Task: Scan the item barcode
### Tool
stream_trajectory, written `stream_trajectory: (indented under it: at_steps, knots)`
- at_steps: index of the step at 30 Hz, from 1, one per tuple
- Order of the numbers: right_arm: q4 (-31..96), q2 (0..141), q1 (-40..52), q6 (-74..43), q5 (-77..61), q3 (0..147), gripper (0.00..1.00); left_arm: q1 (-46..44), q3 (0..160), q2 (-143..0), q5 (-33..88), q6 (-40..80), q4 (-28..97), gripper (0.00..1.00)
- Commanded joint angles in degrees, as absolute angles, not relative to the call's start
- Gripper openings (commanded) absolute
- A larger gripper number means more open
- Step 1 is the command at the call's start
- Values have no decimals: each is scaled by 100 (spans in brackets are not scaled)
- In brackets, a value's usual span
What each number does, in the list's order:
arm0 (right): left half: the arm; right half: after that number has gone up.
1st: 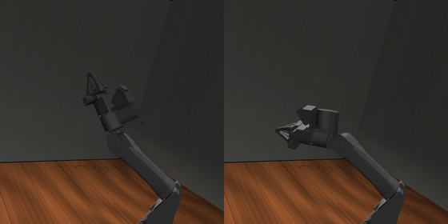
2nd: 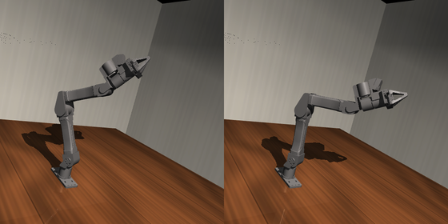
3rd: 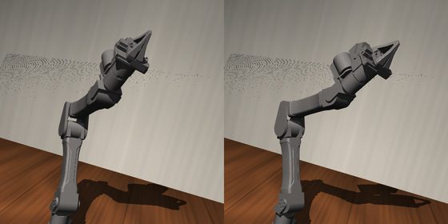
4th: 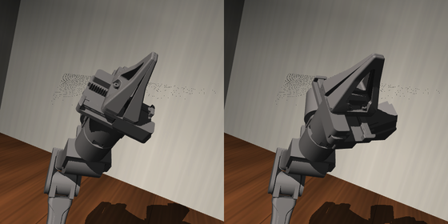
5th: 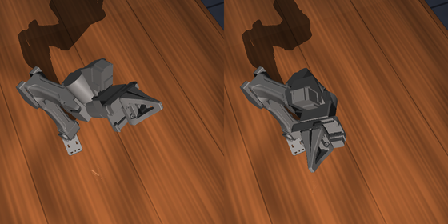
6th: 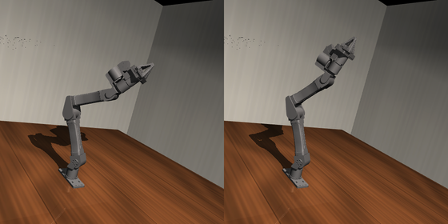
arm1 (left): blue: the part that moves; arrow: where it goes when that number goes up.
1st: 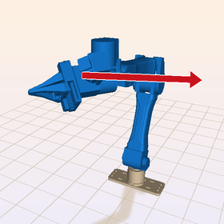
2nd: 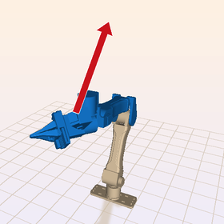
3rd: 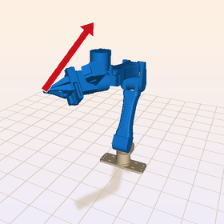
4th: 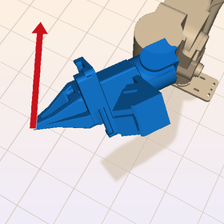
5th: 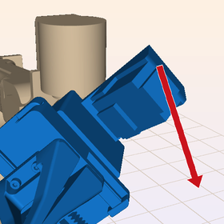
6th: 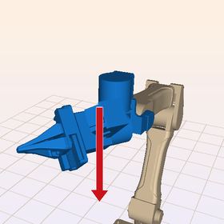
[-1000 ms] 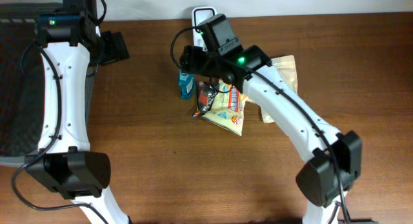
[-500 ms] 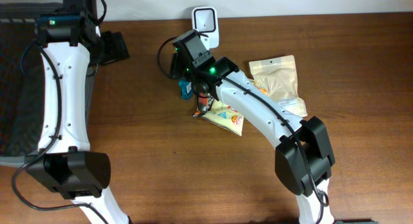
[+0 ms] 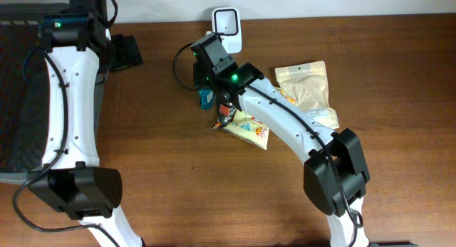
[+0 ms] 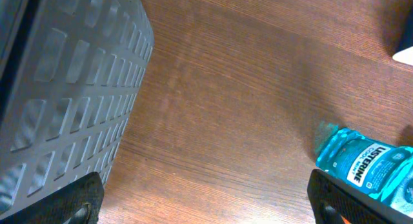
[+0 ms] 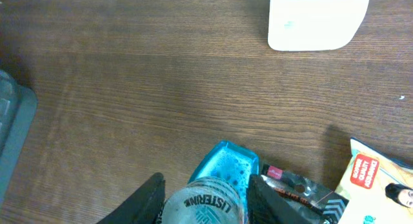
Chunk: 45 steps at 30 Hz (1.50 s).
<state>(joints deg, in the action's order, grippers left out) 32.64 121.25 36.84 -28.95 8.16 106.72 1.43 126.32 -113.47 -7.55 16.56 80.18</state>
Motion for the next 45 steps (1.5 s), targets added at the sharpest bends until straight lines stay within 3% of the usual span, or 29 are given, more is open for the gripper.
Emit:
stream_trajectory:
  at_steps: [1,2,10,14,16,27,30,31,34,37,42,43,45]
  knots:
    - [3251,12232,3684,-2355,928,10755,32,141,12634,-11384,-781,1710,8023,99]
    - [3240,12230,3675,-2226,871,10761,26,141,12634,-11384,-781,1710,8023,99]
    - [3498,12219,3363,-189,-731,11240,25,141,12634,-11384,-779,1710,8023,99]
    - [3887,12219,2980,451,-1345,11327,17,141,12634,-11384,-779,1710,8023,99]
    - [3953,12219,2781,648,-1940,11327,17,141,12634,-11384,-779,1710,8023,99]
    - [4799,12219,3118,2381,-2377,11327,26,141,12634,-11384,-781,1710,8023,99]
    - [4829,12219,3214,2377,-2290,11327,40,141,12634,-11384,-781,1710,8023,99]
    - [4821,12217,3218,2351,-2110,11330,59,123,12634,-11384,-781,1710,8023,99]
    - [4825,12206,3218,2043,-1682,11402,95,126,12634,-11384,-781,1710,8023,99]
    - [4829,12184,3218,1594,-1446,11633,99,130,12634,-11384,-779,1710,8023,99]
    - [5749,11966,3109,-1802,-495,12641,99,130,12634,-11384,-781,1710,8023,99]
    - [6077,11872,3107,-2668,-895,12713,98,130,12634,-11384,-781,1710,8023,99]
    - [6313,11854,3124,-2768,-1800,12713,98,130,12634,-11384,-779,1710,8023,99]
